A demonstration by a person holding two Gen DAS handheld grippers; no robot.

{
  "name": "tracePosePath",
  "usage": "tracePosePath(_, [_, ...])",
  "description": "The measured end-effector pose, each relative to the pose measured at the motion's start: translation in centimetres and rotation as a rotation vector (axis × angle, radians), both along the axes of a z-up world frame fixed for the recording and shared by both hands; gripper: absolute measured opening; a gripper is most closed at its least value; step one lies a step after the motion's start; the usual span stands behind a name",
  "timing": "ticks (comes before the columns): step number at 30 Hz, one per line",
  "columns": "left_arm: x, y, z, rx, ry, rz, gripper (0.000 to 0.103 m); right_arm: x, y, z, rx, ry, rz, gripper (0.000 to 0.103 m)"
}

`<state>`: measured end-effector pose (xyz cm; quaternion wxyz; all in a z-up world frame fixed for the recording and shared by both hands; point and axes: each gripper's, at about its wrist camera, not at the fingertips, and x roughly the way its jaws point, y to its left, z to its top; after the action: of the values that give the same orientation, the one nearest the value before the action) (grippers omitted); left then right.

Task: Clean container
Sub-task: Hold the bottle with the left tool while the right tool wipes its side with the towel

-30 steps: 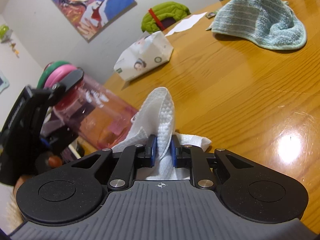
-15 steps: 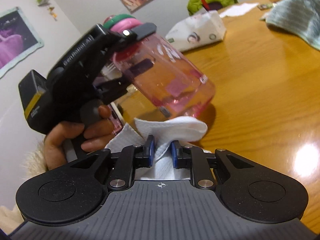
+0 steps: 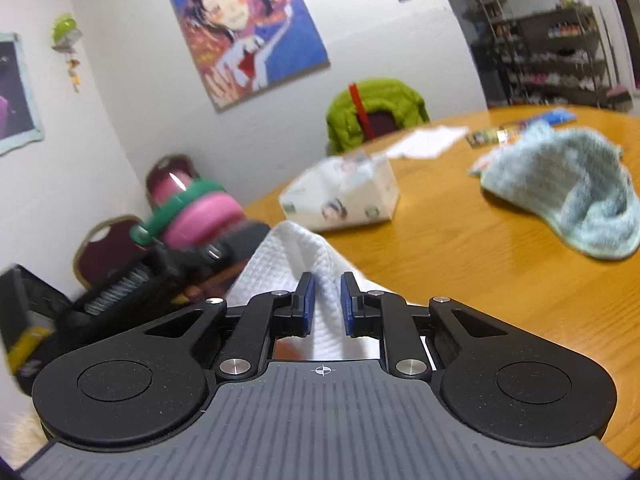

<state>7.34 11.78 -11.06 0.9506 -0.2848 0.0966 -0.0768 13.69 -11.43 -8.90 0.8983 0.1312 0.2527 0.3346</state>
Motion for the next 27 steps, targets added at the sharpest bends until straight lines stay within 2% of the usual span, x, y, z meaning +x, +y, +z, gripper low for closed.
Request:
tracePosePath(2, [0.1,0.1,0.0,-0.007,0.003,0.0,0.071,0.5,0.3,-0.7,-0.071,0.006,-0.032,0.018])
tracePosePath(5, [0.2,0.2,0.0,-0.01,0.005,-0.001,0.071,1.2,-0.2,-2.0,-0.14,0.065,-0.058,0.018])
tracePosePath(7, [0.2,0.2,0.0,-0.009,0.005,-0.001,0.071,1.3,-0.8,-2.7,-0.133,0.109,-0.046,0.017])
tracePosePath(9, [0.2,0.2,0.0,-0.014,0.006,0.0,0.071,1.0,-1.7,-2.8,-0.107,0.114,-0.042,0.016])
tracePosePath(11, [0.3,0.4,-0.1,-0.026,0.01,0.002,0.071,-0.2,-2.3,-1.9,-0.047,0.056,-0.007,0.015])
tracePosePath(13, [0.4,0.6,-0.1,-0.038,0.014,0.001,0.071,-1.8,-2.5,-0.4,0.014,-0.037,0.064,0.015])
tracePosePath(14, [0.3,0.6,-0.1,-0.043,0.016,0.002,0.071,-2.6,-2.2,0.4,0.012,-0.091,0.106,0.015])
tracePosePath(16, [0.3,0.7,-0.1,-0.052,0.02,0.004,0.071,-4.1,-1.0,1.6,-0.045,-0.182,0.165,0.015])
tracePosePath(18, [0.4,0.8,-0.2,-0.058,0.021,0.004,0.071,-4.6,0.6,2.2,-0.143,-0.228,0.162,0.015])
tracePosePath(19, [0.4,0.9,-0.2,-0.061,0.021,0.005,0.071,-4.4,1.0,2.1,-0.186,-0.233,0.121,0.019])
tracePosePath(21, [0.3,1.0,-0.2,-0.067,0.022,0.004,0.071,-3.4,0.6,1.9,-0.21,-0.222,0.018,0.041])
tracePosePath(22, [0.3,1.0,-0.2,-0.069,0.023,0.004,0.071,-2.7,-0.2,1.7,-0.185,-0.19,-0.021,0.058])
tracePosePath(23, [0.3,0.9,-0.2,-0.068,0.023,0.004,0.071,-2.0,-1.2,1.4,-0.148,-0.151,-0.051,0.063])
tracePosePath(25, [0.3,0.7,-0.1,-0.059,0.022,0.003,0.071,-0.2,-2.8,0.9,-0.087,-0.062,-0.074,0.063])
tracePosePath(27, [0.2,0.5,0.0,-0.045,0.018,0.002,0.071,1.5,-3.2,0.2,-0.074,0.004,-0.074,0.064])
